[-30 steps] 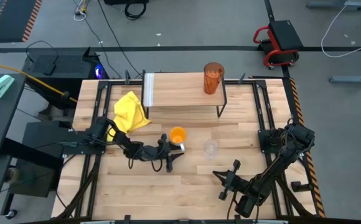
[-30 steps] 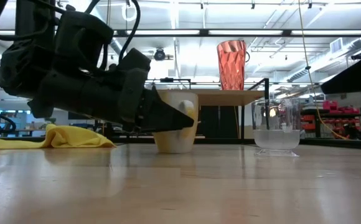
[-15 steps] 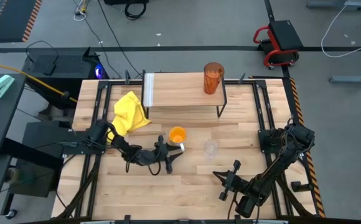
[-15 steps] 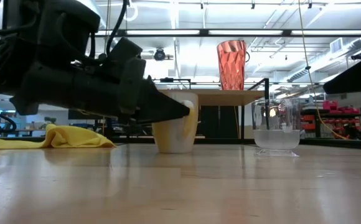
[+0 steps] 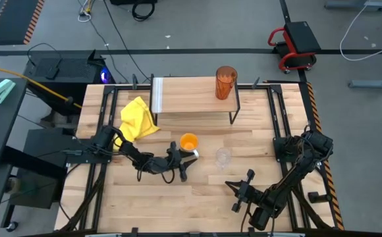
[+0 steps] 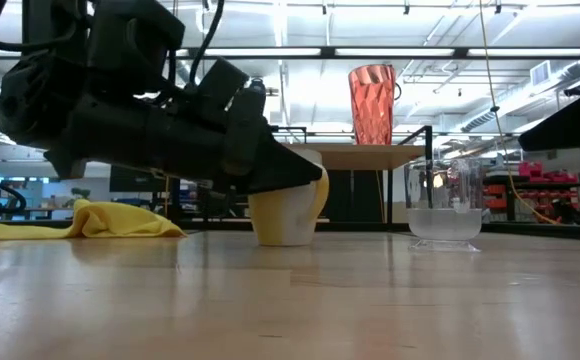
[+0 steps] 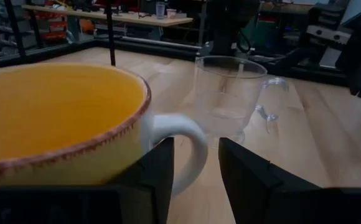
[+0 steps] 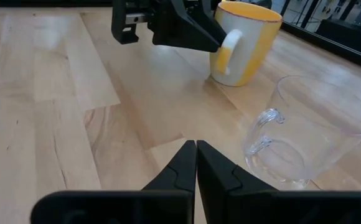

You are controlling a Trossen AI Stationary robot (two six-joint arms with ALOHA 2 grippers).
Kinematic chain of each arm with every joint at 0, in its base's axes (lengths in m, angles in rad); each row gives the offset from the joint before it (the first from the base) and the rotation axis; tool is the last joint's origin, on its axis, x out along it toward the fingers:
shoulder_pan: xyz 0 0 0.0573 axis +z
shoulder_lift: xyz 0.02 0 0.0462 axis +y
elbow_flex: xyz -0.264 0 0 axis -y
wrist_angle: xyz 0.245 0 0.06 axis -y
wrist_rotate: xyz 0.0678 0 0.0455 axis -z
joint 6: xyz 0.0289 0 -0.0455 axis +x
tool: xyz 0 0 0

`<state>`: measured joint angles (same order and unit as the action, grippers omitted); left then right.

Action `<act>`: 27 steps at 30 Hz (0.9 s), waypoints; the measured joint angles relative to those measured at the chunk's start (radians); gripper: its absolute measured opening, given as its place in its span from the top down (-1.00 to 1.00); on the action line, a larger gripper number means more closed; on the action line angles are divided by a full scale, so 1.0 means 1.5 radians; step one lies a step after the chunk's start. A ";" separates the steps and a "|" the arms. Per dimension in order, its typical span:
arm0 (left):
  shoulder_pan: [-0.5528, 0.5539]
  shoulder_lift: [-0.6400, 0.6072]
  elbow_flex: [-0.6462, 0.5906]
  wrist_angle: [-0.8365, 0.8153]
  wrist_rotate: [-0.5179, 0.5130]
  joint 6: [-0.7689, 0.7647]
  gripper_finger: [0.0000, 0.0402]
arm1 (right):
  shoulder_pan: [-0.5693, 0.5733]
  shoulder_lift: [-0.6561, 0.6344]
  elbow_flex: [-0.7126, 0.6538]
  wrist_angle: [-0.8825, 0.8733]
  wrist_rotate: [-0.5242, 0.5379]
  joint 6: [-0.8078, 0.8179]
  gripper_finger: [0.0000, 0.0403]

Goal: Stack small to large cups/mugs on shelf
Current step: Put the yellow mug on the shelf

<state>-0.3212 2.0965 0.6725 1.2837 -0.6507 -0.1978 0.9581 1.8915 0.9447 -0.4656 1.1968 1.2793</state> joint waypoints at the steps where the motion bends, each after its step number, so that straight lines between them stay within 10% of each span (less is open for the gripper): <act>1: 0.000 0.000 0.000 -0.002 0.000 -0.003 0.32 | 0.000 0.000 0.000 0.000 0.000 0.000 0.90; 11: 0.001 0.000 0.000 -0.012 0.000 -0.028 0.34 | -0.005 0.000 0.004 0.000 0.002 -0.032 0.90; 27: -0.010 0.000 0.000 -0.038 0.000 -0.046 0.34 | -0.256 -0.076 0.150 -0.065 -0.064 -0.515 0.98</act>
<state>-0.3359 2.0964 0.6724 1.2266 -0.6512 -0.2673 0.5744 1.7778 1.1704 -0.5627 1.1004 0.5071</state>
